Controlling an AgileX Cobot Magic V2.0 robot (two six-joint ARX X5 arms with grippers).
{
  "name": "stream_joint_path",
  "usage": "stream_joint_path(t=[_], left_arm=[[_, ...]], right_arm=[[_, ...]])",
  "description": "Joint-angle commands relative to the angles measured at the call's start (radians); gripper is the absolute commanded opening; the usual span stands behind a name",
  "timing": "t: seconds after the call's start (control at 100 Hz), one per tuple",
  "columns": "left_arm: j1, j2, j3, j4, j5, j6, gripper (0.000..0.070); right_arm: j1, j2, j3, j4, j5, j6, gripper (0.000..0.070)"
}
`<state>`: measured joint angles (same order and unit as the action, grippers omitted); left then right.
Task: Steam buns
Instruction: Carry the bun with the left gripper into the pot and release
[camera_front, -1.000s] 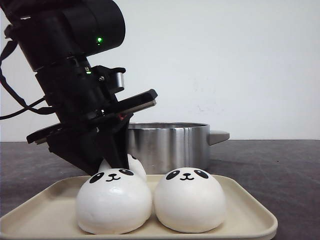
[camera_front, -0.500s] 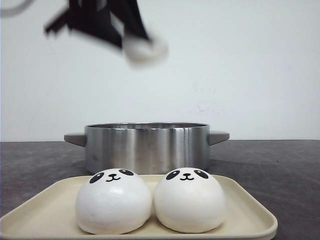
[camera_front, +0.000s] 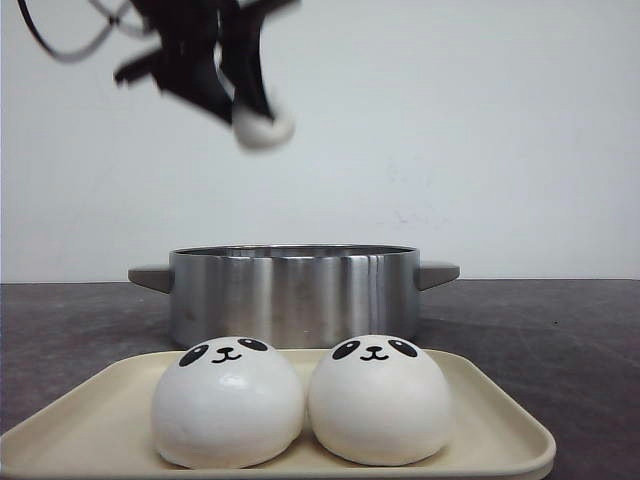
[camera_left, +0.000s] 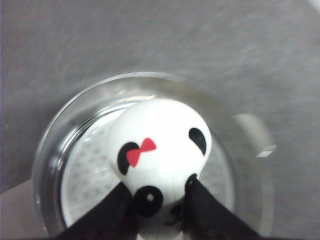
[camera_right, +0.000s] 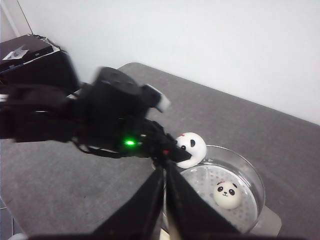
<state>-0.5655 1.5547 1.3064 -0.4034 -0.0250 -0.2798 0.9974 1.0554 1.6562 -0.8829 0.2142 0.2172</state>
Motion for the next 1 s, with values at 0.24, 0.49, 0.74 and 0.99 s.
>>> stream_joint_path(t=[0.24, 0.49, 0.74, 0.99], left_arm=[[0.035, 0.226, 0.025, 0.084, -0.002, 0.007, 0.0015], [0.043, 0.308, 0.025, 0.136, -0.002, 0.007, 0.0450], [0.044, 0.312, 0.029, 0.140, -0.002, 0.007, 0.0600], [0.048, 0.261, 0.089, -0.023, -0.002, 0.007, 0.0598]], right_arm=[[0.017, 0.008, 0.019, -0.010, 0.005, 0.012, 0.0000], [0.017, 0.007, 0.019, -0.110, 0.036, 0.014, 0.0000], [0.026, 0.006, 0.019, -0.143, 0.056, 0.027, 0.0000], [0.023, 0.016, -0.023, -0.146, 0.061, 0.060, 0.0000]])
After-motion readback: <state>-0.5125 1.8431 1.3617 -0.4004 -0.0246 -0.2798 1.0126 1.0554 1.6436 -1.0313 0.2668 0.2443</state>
